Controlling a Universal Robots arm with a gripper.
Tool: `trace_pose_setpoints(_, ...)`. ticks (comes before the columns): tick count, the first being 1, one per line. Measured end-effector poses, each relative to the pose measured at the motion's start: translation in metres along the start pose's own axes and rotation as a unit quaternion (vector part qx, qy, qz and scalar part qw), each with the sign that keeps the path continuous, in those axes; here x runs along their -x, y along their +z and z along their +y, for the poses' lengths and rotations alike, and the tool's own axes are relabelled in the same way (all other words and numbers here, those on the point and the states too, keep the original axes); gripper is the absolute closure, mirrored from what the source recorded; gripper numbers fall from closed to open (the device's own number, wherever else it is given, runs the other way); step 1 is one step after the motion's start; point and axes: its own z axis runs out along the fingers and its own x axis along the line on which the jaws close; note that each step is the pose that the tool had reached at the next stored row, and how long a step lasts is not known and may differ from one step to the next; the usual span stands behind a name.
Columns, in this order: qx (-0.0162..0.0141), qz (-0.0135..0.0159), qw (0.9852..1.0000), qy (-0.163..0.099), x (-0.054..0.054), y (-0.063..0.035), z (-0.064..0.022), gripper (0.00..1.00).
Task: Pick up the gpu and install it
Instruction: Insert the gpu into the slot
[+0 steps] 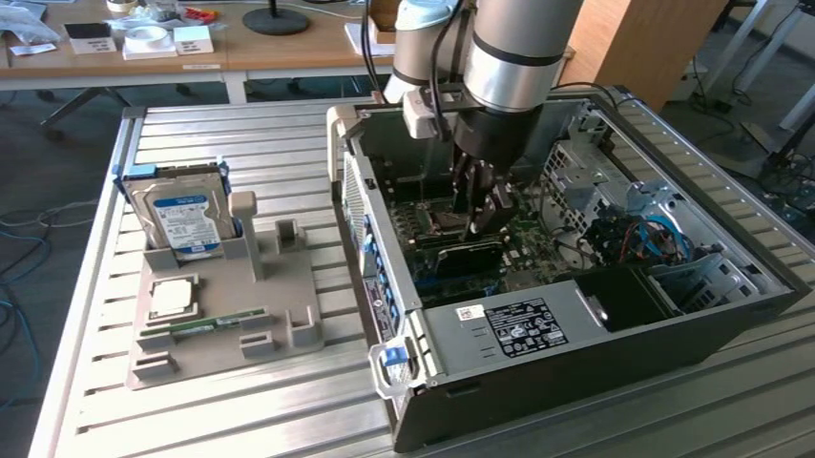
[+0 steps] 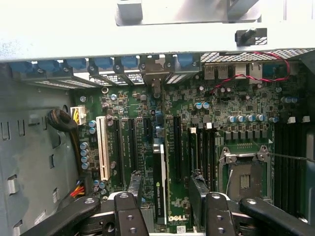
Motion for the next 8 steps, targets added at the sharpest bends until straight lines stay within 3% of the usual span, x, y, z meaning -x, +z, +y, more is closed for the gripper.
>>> trace_pose_setpoints(8,0.0002,-0.0001,1.0,-0.008,0.0001,0.0,-0.0001,0.48)
